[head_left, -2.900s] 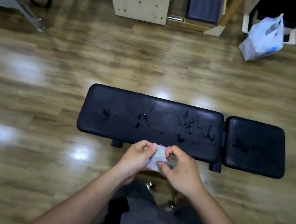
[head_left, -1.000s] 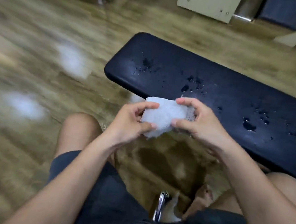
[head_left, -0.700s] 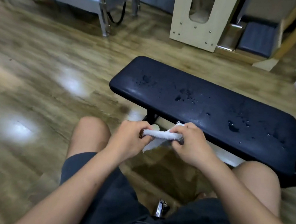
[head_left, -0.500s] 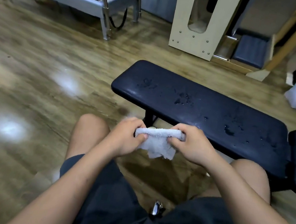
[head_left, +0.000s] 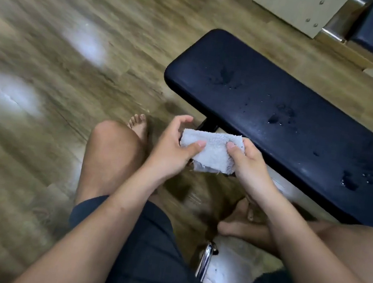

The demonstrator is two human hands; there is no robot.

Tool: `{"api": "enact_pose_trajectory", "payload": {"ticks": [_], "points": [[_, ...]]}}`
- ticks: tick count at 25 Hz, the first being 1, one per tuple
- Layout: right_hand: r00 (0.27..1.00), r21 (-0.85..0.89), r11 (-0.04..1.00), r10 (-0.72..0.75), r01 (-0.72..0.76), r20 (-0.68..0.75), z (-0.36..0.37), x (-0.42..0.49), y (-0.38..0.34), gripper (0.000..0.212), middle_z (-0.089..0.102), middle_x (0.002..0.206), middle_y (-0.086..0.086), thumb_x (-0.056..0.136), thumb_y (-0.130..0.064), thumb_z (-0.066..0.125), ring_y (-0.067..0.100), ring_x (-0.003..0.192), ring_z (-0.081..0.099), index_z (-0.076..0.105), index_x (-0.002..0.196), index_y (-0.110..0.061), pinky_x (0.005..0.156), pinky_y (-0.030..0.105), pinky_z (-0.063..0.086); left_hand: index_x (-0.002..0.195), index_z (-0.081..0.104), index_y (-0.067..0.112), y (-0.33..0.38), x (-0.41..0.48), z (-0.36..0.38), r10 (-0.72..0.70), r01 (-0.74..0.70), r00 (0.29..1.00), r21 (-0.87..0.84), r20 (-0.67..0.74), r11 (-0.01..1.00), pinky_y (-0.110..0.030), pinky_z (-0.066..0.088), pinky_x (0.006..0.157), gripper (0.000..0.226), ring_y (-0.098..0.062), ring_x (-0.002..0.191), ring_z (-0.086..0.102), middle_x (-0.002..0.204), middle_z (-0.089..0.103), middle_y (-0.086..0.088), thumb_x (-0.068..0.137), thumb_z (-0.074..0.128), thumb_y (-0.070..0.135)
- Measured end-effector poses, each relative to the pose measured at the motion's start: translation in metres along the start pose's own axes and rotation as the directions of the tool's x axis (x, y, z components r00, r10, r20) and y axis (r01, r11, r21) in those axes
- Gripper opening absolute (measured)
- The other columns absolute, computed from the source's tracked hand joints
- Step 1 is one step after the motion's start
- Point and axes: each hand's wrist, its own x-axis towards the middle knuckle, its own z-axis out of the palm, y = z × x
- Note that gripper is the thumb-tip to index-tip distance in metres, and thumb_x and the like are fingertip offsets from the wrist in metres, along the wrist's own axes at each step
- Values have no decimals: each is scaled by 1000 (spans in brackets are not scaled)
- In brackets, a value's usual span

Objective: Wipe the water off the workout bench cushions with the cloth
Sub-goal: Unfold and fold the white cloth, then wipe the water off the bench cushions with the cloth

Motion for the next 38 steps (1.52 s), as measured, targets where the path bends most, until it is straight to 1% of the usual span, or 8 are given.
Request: {"api": "enact_pose_trajectory", "payload": {"ticks": [8,15,21,25,30,34,36,38], "points": [[994,166,986,15,3,-107,15,44,-28,18,61,90,-4,91,-1,60,-11,60,59,60,107,-10,50,7,45,87,52,24,26,81,-34,120,-134,990,246,72,960,-28,39,68,15,-9,73,48,80,54,13,85,59,11],[959,293,956,100,-19,-266,34,51,-37,24,64,96,1,83,4,67,10,72,63,60,97,-14,51,21,52,97,61,16,56,118,-43,-30,-58,955,283,296,957,-33,55,69,27,-14,82,60,98,62,5,73,68,6],[941,58,998,20,-1,-338,63,72,-48,25,61,89,-16,79,-9,66,16,80,63,65,90,-32,75,36,57,99,61,25,55,136,-74,10,-158,948,444,317,882,-42,55,85,28,-20,95,64,109,63,0,74,73,21],[943,116,993,20,20,-332,90,83,-73,30,59,85,-13,74,-7,65,11,80,58,66,99,-23,76,28,50,99,61,23,69,148,-97,64,-166,956,344,287,924,-27,53,68,34,-15,84,61,108,61,-2,75,65,-1],[976,458,887,148,-59,-159,103,86,-68,16,68,84,9,70,-1,60,25,81,63,66,81,-11,72,38,50,112,54,11,63,158,-87,-211,262,962,-370,173,891,-31,52,62,41,-21,80,61,107,62,-15,78,67,-6],[974,348,937,102,-25,-204,112,96,-60,20,70,97,11,76,-2,61,21,85,65,61,93,-13,81,41,54,128,43,11,22,148,-66,-450,459,888,-121,97,880,-42,56,82,57,-30,98,65,114,64,-20,81,72,26],[970,169,986,35,6,-242,116,95,-54,20,70,93,-1,78,-5,62,8,76,61,58,91,-20,70,24,49,129,42,17,15,143,-61,-327,334,942,102,-78,937,-43,50,94,45,-26,103,61,116,61,-11,91,60,34],[965,50,997,-36,50,-260,112,97,-53,22,70,92,-10,79,-7,63,-1,73,60,59,89,-25,61,7,41,127,51,13,21,146,-56,-352,350,936,-45,-33,936,-42,48,93,40,-28,103,63,116,64,-12,95,54,36]]}}
